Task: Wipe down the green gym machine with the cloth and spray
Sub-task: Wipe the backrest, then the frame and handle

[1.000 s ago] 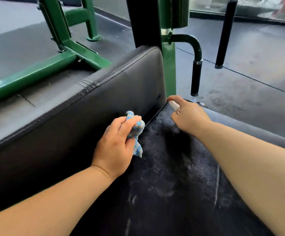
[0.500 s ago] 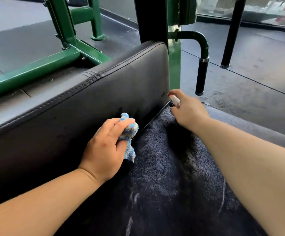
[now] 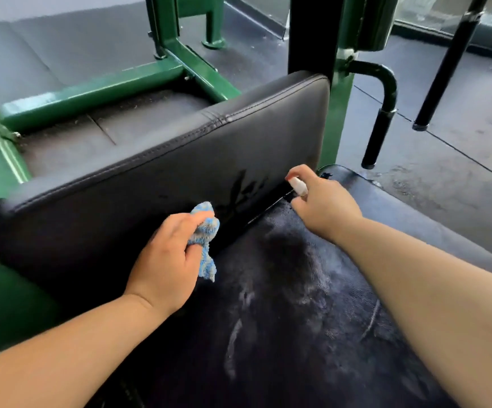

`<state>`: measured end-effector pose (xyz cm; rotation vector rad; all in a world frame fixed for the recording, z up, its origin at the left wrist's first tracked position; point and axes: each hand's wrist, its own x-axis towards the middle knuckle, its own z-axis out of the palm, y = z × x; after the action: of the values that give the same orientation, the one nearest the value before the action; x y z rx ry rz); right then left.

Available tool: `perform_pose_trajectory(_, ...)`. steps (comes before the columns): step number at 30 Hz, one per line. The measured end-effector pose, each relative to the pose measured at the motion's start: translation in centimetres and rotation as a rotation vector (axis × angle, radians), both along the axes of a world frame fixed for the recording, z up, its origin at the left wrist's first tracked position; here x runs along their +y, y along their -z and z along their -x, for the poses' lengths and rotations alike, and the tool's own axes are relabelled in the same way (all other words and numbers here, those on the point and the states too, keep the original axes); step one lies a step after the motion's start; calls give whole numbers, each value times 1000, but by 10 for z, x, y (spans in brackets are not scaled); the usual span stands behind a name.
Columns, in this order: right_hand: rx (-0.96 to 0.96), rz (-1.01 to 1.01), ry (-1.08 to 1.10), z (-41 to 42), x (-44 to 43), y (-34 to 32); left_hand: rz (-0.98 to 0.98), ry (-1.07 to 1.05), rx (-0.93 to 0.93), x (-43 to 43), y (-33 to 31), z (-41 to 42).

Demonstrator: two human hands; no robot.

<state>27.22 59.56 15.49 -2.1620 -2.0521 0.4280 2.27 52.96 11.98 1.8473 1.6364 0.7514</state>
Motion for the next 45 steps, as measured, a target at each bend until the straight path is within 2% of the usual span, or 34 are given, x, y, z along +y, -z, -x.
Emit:
perform_pose_trajectory(4,6,37,-60,2,-15,23,-46,67,41,-3,5,12)
perform_pose_trajectory(11,99,-31,-226,31,-25,16,4,-153,85,-34,-9,15)
perform_pose_trajectory(15,57,-41,-282,50,-25,12,42,-203,89,-47,-19,34)
perform_pose_trajectory(19,116,3,-377,79,-41,8,89,-312,77,-58,-24,54)
perform_pose_trajectory(23,92,3,-505,104,-52,5,93,-395,32,-68,-24,60)
perform_pose_trajectory(28,143,73,-553,121,-62,11,80,-444,36,-76,-22,64)
perform_pose_trajectory(32,126,119,-611,127,-73,17,96,-498,-52,-76,-16,66)
perform_pose_trajectory(37,168,144,-695,142,-85,25,206,-547,-33,-82,8,63)
perform_pose_trajectory(42,211,93,-613,138,-84,25,286,-579,-7,-78,12,51)
perform_pose_trajectory(45,261,33,-466,115,-75,22,447,-536,243,-68,10,26)
